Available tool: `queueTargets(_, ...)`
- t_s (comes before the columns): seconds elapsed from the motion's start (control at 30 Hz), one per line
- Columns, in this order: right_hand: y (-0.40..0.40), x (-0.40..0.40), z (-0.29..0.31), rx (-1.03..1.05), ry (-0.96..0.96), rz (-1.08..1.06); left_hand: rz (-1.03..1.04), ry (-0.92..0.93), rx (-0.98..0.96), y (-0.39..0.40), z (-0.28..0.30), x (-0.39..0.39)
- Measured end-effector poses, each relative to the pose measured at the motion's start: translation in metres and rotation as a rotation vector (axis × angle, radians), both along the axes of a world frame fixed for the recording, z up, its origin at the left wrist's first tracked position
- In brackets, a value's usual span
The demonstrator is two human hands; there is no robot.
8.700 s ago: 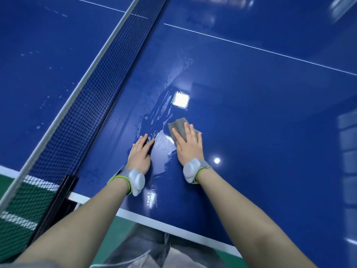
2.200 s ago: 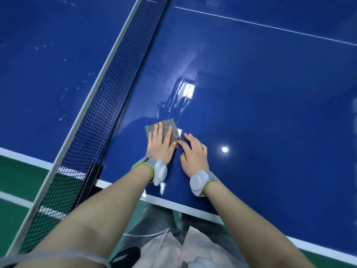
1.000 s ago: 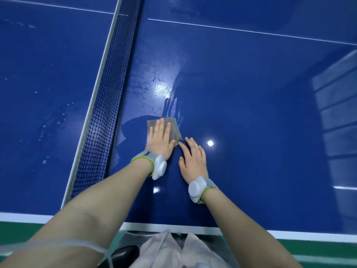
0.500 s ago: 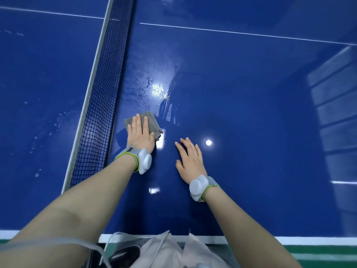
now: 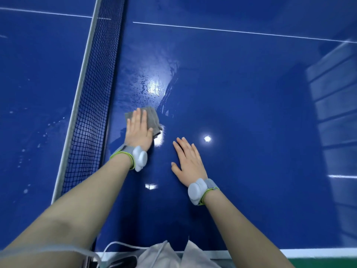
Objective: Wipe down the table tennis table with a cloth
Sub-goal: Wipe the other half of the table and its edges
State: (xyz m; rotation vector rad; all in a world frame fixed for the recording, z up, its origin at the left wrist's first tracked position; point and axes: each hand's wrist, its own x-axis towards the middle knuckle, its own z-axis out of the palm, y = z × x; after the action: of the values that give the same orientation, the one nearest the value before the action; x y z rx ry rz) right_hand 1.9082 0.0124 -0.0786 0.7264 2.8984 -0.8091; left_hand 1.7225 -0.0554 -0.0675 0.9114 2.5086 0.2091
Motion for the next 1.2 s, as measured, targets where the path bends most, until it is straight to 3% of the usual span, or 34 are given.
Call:
queueTargets(0.23,0.008,-0.024,-0.007,0.153,-0.065,-0.008,0.225,0.038,-0.063,0.018,0.000,-0.004)
queueTargets(0.4,0.020,-0.045,-0.008,0.096,-0.095,-0.010,-0.053,0.026,-0.010,0.052,-0.006,0.022)
queueTargets(0.5,0.025,-0.050,-0.007,0.077,-0.055,-0.049,-0.113,-0.012,0.018,0.054,-0.007,0.009)
queueTargets(0.83,0.049,-0.086,-0.008,0.150,-0.067,-0.130,0.286,0.055,-0.031,0.052,-0.003,-0.057)
queueTargets(1.07,0.067,-0.119,-0.011,0.219,-0.098,-0.096,-0.117,0.062,-0.011,0.091,-0.009,-0.031)
queueTargets(1.2,0.079,-0.128,-0.012,0.204,-0.095,-0.051,-0.054,0.078,0.008,0.091,-0.010,-0.062)
